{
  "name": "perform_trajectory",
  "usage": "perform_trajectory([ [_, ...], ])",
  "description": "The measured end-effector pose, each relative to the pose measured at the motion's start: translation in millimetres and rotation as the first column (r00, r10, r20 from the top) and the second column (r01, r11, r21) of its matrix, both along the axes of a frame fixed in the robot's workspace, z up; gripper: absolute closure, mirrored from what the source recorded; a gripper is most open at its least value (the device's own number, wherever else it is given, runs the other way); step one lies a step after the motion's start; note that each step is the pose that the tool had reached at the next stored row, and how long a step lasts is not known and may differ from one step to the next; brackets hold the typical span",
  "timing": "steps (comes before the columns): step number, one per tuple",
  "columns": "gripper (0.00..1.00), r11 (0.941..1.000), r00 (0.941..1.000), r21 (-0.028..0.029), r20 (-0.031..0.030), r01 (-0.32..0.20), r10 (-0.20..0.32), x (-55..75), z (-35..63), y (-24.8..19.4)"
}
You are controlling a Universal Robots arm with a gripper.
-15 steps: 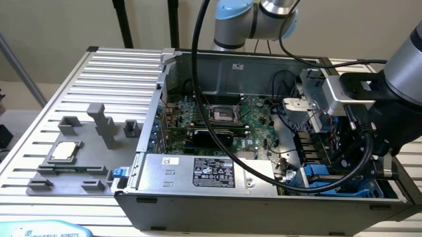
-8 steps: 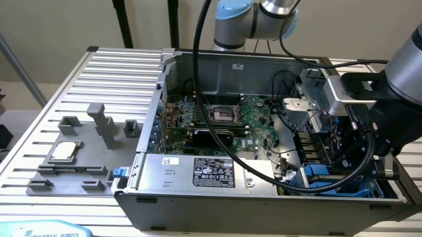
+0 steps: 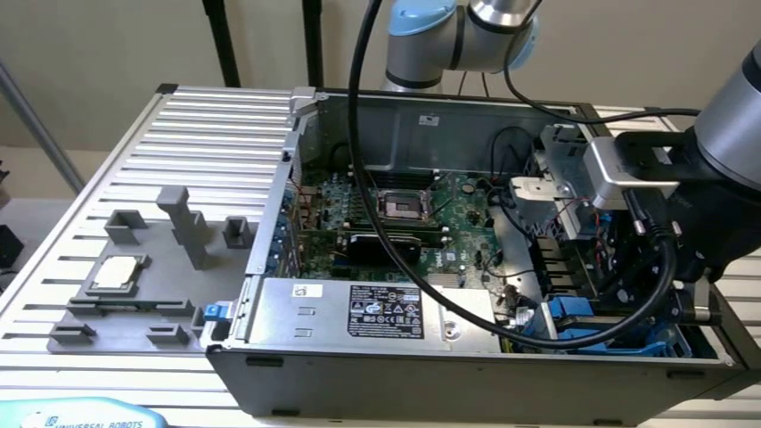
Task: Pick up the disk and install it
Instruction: 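Insert the second disk wire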
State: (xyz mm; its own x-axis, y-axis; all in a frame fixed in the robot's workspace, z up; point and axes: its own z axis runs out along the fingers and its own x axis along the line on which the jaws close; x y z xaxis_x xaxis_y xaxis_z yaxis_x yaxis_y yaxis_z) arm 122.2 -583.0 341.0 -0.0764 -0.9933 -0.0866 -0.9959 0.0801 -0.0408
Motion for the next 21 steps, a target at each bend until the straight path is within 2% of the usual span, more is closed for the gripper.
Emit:
perform_trajectory([
  [16,0.82,1.0,1.0,0.0007,0.0001,0.0,0.0,0.9,-5.4,0.0],
  [17,0.82,1.0,1.0,0.0014,0.0001,0.0,0.0,0.9,-4.0,-0.1],
  [18,0.75,1.0,1.0,0.0017,0.0,0.0,0.0,0.9,-1.2,-0.2],
  [21,0.75,1.0,1.0,0.0014,0.0002,0.0,0.0,-0.2,5.8,-0.5],
])
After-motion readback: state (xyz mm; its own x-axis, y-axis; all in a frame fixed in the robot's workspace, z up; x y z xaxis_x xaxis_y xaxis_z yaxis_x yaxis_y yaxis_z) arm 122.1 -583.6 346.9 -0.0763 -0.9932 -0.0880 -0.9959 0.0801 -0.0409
